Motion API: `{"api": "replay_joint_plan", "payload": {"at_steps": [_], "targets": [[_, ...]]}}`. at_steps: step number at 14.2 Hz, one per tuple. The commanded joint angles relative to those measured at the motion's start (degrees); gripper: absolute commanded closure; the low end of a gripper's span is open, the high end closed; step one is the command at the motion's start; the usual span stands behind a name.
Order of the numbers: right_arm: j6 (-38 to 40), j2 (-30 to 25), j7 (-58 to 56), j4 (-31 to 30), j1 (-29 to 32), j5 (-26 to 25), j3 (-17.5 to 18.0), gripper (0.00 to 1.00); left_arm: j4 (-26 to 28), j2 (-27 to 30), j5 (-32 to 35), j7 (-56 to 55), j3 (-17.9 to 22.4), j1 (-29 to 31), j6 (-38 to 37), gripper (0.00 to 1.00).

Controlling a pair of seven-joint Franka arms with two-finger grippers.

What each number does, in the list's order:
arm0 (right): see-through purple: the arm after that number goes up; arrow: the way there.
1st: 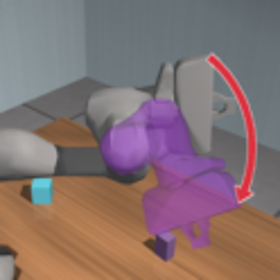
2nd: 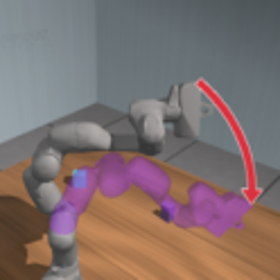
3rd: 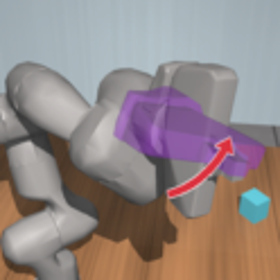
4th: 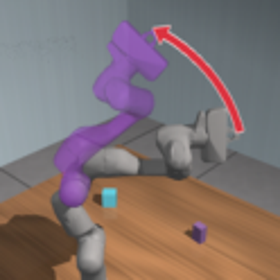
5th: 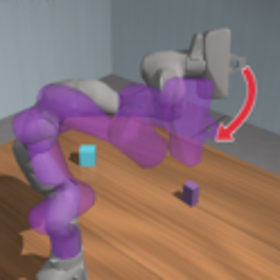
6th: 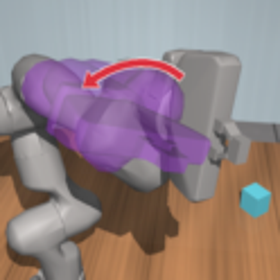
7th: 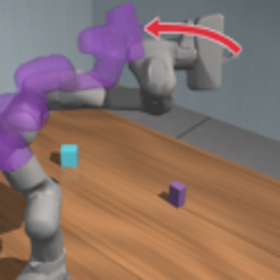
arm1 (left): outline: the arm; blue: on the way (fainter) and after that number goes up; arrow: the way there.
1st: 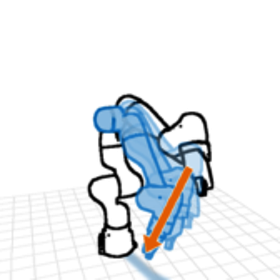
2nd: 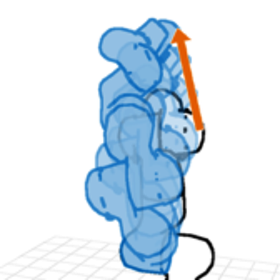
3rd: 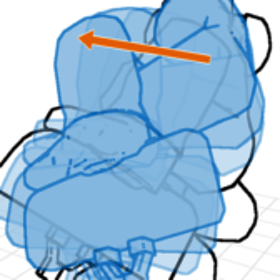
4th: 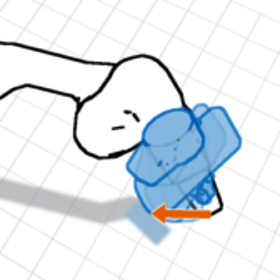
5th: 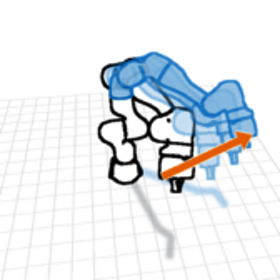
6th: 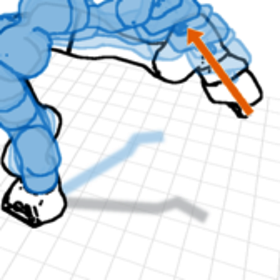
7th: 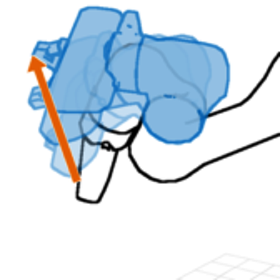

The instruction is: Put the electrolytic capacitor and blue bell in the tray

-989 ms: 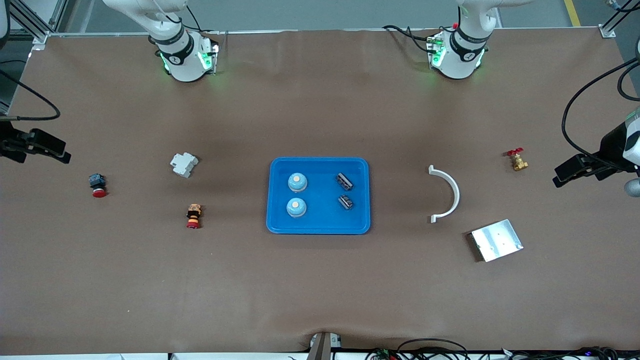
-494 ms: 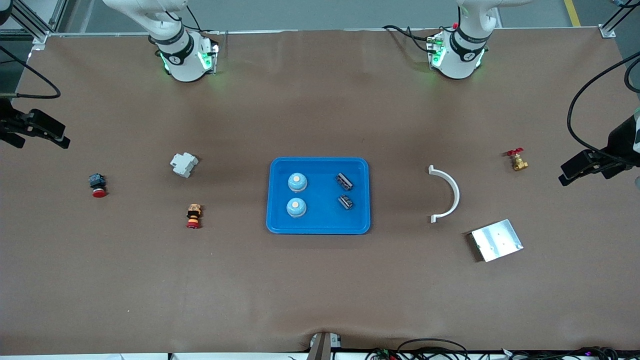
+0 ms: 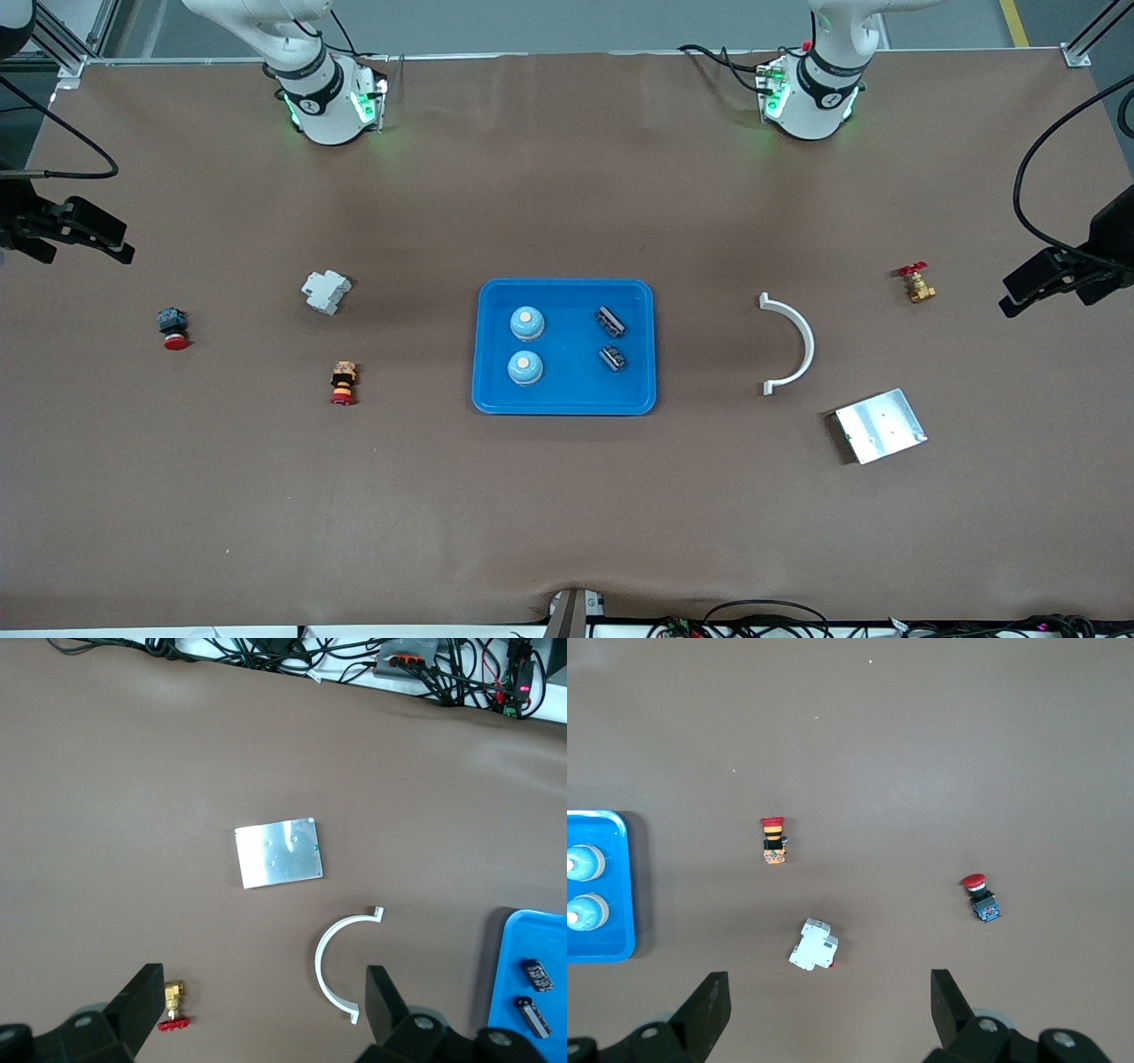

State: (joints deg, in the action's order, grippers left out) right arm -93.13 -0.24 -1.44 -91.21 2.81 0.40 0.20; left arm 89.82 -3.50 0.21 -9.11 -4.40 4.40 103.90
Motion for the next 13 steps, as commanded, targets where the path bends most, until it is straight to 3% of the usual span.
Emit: {"api": "replay_joint_plan", "payload": {"at_steps": [1,13], "targets": [[-0.3,-1.6,0.3,-1.9,1.0,0.1,0.9,0.0,2.0,2.4,0.8,1.0,-1.3,2.2,-1.6,0.0],[1.0,-2.8,-0.2,-1.5,1.1,0.1,0.8,0.0,1.2,1.0,1.0,1.1,-1.3,2.1,-3.8,0.0]]}}
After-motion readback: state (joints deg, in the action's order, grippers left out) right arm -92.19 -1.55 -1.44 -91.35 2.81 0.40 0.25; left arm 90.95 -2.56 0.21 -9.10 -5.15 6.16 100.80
